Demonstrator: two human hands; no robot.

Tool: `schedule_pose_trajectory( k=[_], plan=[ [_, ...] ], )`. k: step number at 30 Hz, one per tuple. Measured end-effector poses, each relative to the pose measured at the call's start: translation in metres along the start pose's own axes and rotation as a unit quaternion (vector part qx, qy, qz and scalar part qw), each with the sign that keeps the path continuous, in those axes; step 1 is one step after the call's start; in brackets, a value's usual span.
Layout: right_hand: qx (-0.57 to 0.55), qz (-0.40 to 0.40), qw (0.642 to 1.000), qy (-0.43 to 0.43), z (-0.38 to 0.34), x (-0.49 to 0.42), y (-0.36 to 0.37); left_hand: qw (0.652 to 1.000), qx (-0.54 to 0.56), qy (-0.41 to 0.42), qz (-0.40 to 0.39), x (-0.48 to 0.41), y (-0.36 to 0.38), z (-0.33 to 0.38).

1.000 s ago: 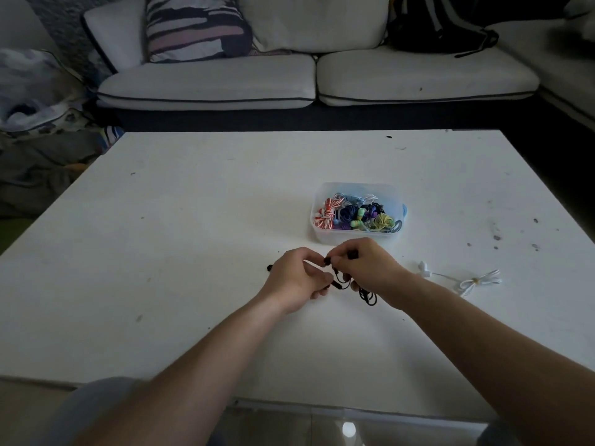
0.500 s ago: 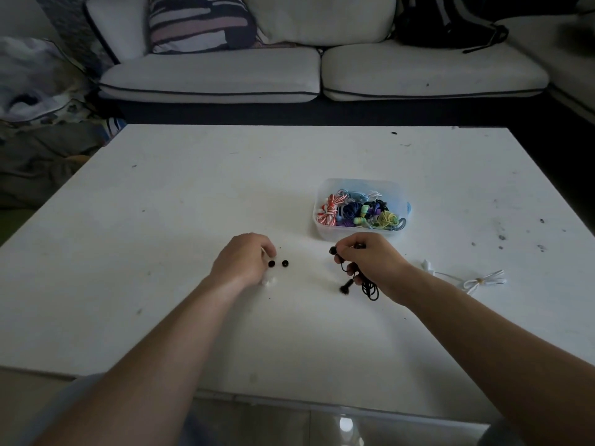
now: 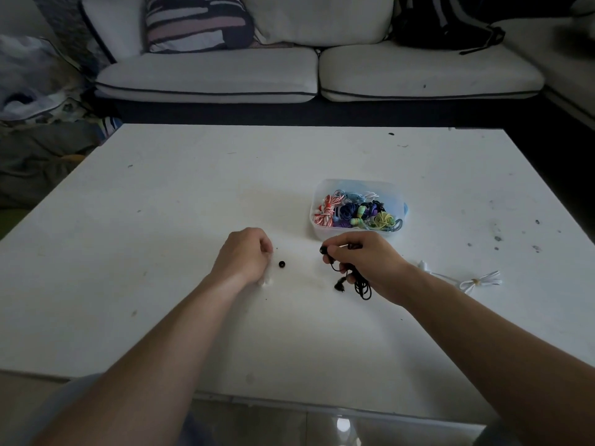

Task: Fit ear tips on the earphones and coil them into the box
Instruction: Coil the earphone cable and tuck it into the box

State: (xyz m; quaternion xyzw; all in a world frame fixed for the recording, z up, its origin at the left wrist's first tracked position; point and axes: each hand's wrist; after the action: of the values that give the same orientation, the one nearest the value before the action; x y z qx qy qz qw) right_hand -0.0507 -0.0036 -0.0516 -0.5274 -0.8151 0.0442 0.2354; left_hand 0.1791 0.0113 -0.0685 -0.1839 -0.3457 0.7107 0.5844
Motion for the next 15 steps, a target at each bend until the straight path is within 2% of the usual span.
schedule_pose_trajectory(
  k=[3, 8, 12, 15],
  plan=[
    [-0.036, 0.000, 0.999, 0.001, -0.004, 0.001, -0.001, 0.998, 0.057, 0.019, 0.024, 0.003, -0.011, 0.016],
    [-0.094, 0.003, 0.995, -0.015, -0.012, 0.004, -0.003, 0.983, 0.171, 0.044, -0.045, 0.020, -0.024, 0.040],
    [-0.146, 0.002, 0.988, -0.048, -0.022, 0.010, -0.003, 0.944, 0.319, 0.032, -0.072, 0.034, -0.022, 0.057],
    [-0.169, -0.002, 0.983, -0.069, -0.026, 0.013, -0.003, 0.899, 0.430, 0.002, -0.082, 0.040, -0.020, 0.071]
  ],
)
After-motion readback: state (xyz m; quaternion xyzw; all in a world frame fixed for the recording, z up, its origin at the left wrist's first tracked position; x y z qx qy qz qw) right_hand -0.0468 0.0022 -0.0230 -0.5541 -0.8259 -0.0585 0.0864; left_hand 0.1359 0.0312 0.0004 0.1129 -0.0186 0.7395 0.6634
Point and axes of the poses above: each hand's wrist, its own x-axis away from the middle knuckle, its own y-axis out of the palm, z = x × y, and after that the axes turned 13 degrees about x, right-handed
